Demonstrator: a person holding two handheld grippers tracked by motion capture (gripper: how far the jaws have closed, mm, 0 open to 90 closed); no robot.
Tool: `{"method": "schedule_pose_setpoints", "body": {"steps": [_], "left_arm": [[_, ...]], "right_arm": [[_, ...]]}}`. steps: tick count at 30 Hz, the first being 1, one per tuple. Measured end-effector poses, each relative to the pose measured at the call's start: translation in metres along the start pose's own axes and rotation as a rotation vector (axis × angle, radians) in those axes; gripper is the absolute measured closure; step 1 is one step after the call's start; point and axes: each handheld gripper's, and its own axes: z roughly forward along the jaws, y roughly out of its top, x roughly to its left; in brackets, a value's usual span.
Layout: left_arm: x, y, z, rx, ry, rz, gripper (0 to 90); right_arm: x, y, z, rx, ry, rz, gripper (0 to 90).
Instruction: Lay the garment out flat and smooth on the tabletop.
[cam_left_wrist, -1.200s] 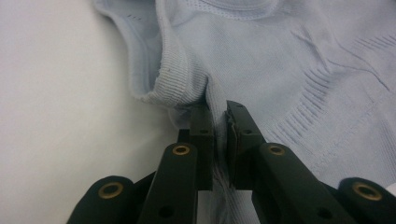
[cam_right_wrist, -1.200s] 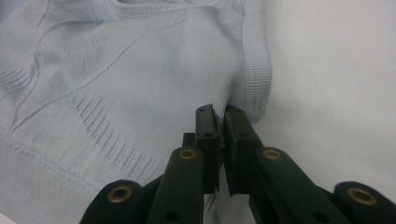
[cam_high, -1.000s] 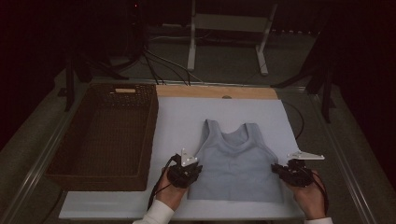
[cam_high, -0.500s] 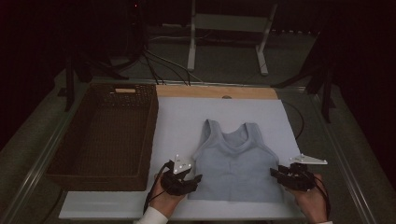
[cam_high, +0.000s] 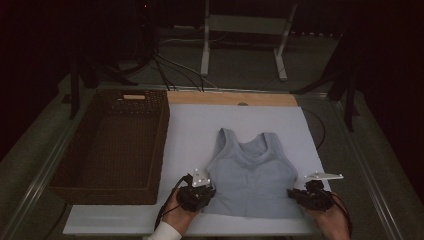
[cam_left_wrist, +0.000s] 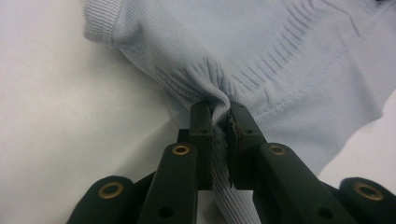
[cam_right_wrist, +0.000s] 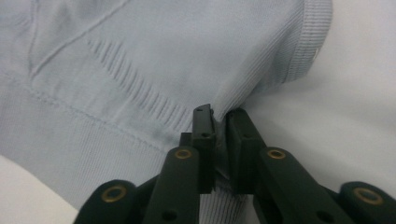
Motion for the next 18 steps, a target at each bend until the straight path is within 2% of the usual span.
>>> {"method": "schedule_pose_setpoints", "body": {"steps": [2, 18], "left_arm": [[0.001, -0.001, -0.003, -0.001, -0.004, -0.005, 83.5], [0.007, -0.016, -0.027, -0.012, 0.011, -0.030, 83.9]], "right_arm": [[0.001, 0.000, -0.001, -0.006, 0.013, 0.006, 84.2], [0.023, -0.002, -0.001, -0.009, 0.059, -0.063, 84.4]]}}
